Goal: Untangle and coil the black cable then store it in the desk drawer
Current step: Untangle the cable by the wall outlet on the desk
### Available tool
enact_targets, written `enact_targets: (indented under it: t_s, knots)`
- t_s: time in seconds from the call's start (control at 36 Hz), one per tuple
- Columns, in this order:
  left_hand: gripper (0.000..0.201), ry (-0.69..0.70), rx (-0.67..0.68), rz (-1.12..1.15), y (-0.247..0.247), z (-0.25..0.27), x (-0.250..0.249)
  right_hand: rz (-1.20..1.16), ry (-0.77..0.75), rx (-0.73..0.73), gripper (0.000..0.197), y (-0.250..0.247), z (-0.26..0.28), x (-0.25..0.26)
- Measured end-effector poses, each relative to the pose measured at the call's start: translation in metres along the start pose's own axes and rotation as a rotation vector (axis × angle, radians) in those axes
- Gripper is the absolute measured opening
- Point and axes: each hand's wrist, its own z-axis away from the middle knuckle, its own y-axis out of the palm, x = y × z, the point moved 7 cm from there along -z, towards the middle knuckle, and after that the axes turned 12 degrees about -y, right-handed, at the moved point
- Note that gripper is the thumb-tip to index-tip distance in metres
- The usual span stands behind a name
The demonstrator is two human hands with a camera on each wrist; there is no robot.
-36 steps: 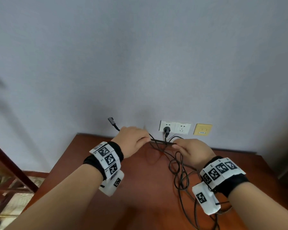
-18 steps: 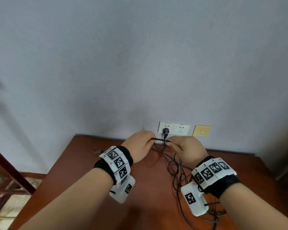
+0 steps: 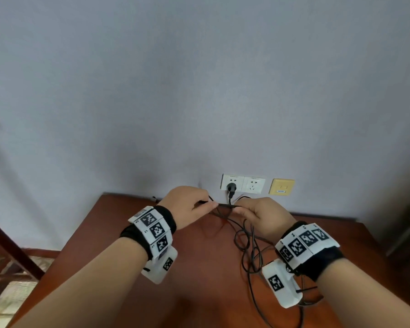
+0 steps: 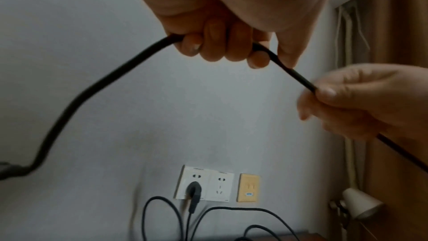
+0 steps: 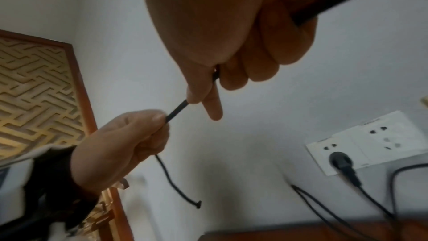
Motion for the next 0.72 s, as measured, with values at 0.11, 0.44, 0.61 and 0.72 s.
enact_targets:
  t_s: [0.11, 0.44, 0.61, 0.72]
  knots:
    - [0.057, -0.097, 0.007, -0.01, -0.007, 0.004, 0.029, 0.0, 0.078, 0.012, 0.029, -0.004, 0.017, -0.02]
    - [0.034, -0.214, 0.0, 0.117, 0.002, -0.001, 0.024, 0.014, 0.118, -0.139, 0.029, 0.0, 0.018, -0.033]
    - [0.026, -0.178, 0.026, 0.093, 0.019, -0.011, -0.007, -0.021, 0.114, -0.172, 0.026, 0.004, 0.01, -0.019]
    - [0.02, -0.178, 0.03, 0.107, 0.025, -0.014, -0.024, -0.016, 0.112, -0.203, 0.026, 0.004, 0.005, -0.015]
